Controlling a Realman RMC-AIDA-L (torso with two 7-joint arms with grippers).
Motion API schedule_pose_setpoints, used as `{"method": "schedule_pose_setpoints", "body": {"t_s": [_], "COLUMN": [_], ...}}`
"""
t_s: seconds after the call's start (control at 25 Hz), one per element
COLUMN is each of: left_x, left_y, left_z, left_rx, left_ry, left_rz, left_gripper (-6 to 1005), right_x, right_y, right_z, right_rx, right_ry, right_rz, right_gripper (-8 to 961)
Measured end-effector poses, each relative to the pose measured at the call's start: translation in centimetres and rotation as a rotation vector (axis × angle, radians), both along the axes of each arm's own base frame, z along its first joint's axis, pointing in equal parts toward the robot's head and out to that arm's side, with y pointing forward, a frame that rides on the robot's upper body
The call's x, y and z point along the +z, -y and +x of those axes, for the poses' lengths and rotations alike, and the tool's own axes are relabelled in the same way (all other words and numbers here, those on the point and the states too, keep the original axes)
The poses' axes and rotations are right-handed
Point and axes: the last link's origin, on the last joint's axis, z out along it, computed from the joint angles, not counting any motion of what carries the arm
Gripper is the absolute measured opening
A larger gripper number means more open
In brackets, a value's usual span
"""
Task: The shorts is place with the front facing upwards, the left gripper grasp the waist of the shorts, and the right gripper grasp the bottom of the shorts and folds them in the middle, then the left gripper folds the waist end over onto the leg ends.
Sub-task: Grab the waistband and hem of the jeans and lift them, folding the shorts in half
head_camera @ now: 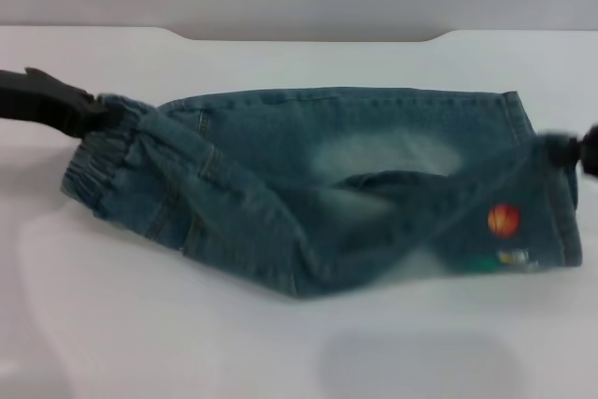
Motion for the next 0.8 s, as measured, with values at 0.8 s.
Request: {"method": "schedule_pose_setpoints", "body": {"t_s": [0.8], "left_x": [2.1], "left_y": [-0.7], "left_z": [-1.1], "left_rx": [0.027], "left_ry": [0.09], "left_rz": [0.191], "left_gripper": [48], "right_x": [2.6], "right_y": [0.6], "right_z": [1.5], "right_rx": [0.024], "right_ry": [-0.168], "right_rz": [0.232], "right_gripper": [55]}}
